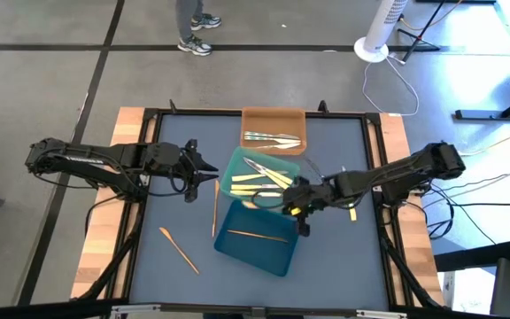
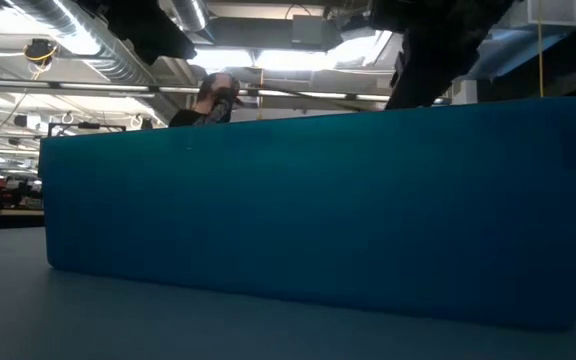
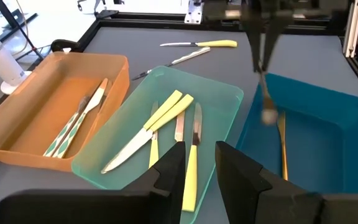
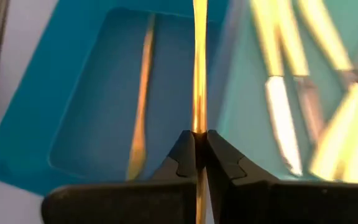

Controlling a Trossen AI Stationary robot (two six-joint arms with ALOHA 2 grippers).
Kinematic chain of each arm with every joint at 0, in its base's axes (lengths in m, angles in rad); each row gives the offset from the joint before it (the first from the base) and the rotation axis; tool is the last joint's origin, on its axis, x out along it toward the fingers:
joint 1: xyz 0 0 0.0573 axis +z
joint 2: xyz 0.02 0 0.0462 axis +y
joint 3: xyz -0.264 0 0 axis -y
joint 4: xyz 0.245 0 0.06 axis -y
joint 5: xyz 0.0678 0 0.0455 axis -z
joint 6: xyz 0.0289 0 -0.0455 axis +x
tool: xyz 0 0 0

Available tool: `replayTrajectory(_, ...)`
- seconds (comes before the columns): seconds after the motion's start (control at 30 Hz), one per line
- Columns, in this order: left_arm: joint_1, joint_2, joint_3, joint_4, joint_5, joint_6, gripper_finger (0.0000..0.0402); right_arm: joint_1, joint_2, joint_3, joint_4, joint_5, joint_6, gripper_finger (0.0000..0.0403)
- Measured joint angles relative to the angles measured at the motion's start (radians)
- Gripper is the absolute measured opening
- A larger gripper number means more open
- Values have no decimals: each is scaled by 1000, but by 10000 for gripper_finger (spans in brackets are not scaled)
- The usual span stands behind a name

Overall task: Sort silverware by color (type)
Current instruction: Put the golden knife into the blue bin

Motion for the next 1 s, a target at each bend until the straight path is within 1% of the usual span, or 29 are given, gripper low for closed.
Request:
replayTrajectory(0.07, 0, 0, 0, 0, 0, 0, 82, 10, 38, 0, 62, -32, -6, 1)
replayTrajectory(0.23, 0, 0, 0, -6, 0, 0, 82, 12, 124, 0, 177, -154, -2, 1)
replayTrajectory(0.3, 0, 0, 0, -6, 0, -1, 82, 22, 158, 0, 226, -169, 2, 1)
replayTrajectory(0.47, 0, 0, 0, -8, 7, -4, 82, 55, 231, 0, 275, -168, 4, 1)
replayTrajectory(0.67, 0, 0, 0, -8, 7, -6, 82, 74, 296, 0, 278, -168, 6, 1)
replayTrajectory(0.83, 0, 0, 0, -8, 7, -6, 82, 74, 334, 1, 278, -125, -3, 1)
replayTrajectory(1.0, 0, 0, 0, -17, 7, -9, 82, 75, 358, 0, 274, -107, -3, 1)
